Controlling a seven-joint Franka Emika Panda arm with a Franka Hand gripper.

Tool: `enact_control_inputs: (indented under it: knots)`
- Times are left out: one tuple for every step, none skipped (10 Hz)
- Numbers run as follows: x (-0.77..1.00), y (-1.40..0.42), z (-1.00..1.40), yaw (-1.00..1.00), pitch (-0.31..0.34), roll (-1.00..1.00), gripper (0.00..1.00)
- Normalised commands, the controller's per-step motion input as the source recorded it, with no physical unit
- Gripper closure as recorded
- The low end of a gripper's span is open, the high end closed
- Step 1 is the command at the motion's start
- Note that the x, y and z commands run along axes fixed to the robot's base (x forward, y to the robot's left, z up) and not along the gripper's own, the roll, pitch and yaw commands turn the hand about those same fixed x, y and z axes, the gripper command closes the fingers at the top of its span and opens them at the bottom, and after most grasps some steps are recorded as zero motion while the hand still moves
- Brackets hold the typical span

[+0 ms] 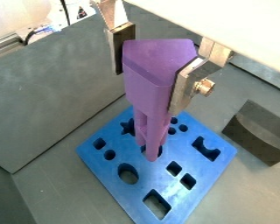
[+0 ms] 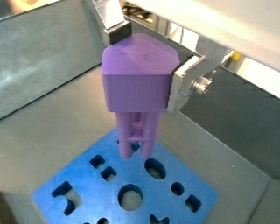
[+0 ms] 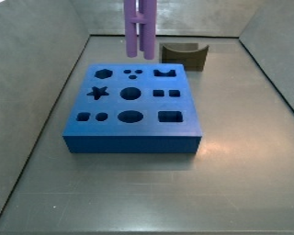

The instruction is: Insert the 3 prong object.

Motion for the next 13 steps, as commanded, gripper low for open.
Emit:
enact_control_inputs:
  knots:
    - [0.00,0.23,-0.07,-0.78,-0.043,0.00,1.00]
    - [-0.03,0.47,-0.09,-0.52,-0.037,0.00,1.00]
    - [-0.05,0.60,-0.05,-0.37,-0.060,0.00,1.00]
    - [-0.05,0.65,-0.03,-0.31,-0.076,0.00,1.00]
    - [0.00,0.52,-0.06,-0.44,-0.099,-0.07,1.00]
    - [0.04,0.32,-0.10,-0.66,-0.084,-0.06,1.00]
    - [0.00,0.24,-0.23,-0.79,-0.027,0.00,1.00]
    - [0.00,0.11,-0.41,-0.95,-0.027,0.00,1.00]
    - [0.00,0.00,-0.46,-1.00,-0.021,0.00,1.00]
    - [0.00,0.00,-0.47,-1.00,-0.020,0.00,1.00]
    - [0.00,0.00,-0.49,-1.00,-0.013,0.00,1.00]
    - [0.00,0.00,-0.48,-1.00,-0.019,0.00,1.00]
    - [0.00,0.11,-0.37,-0.93,-0.067,0.00,1.00]
